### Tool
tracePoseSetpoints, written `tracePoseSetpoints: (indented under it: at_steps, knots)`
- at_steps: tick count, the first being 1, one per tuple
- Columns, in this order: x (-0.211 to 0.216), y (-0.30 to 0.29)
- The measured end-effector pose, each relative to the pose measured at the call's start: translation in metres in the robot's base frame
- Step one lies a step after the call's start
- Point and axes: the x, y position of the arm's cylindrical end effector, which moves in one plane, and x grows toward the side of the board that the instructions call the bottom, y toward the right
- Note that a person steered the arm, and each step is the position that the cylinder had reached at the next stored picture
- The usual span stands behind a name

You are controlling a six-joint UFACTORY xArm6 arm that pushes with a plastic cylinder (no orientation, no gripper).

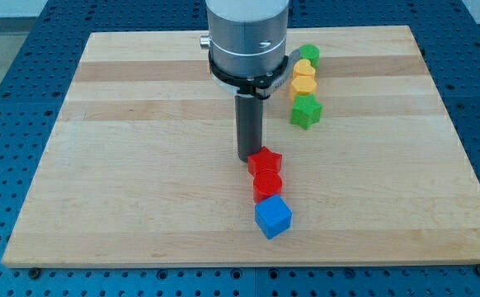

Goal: Move blue triangle closer to red star

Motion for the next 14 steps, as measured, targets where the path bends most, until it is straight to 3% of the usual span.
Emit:
tracePoseSetpoints:
  at_steps: [3, 4, 5, 7, 14]
  knots:
    - [-0.123, -0.069]
    - [-0.186, -0.059]
    - [-0.226, 0.002]
    - [-0.225, 0.016]
    - [-0.061, 0.004]
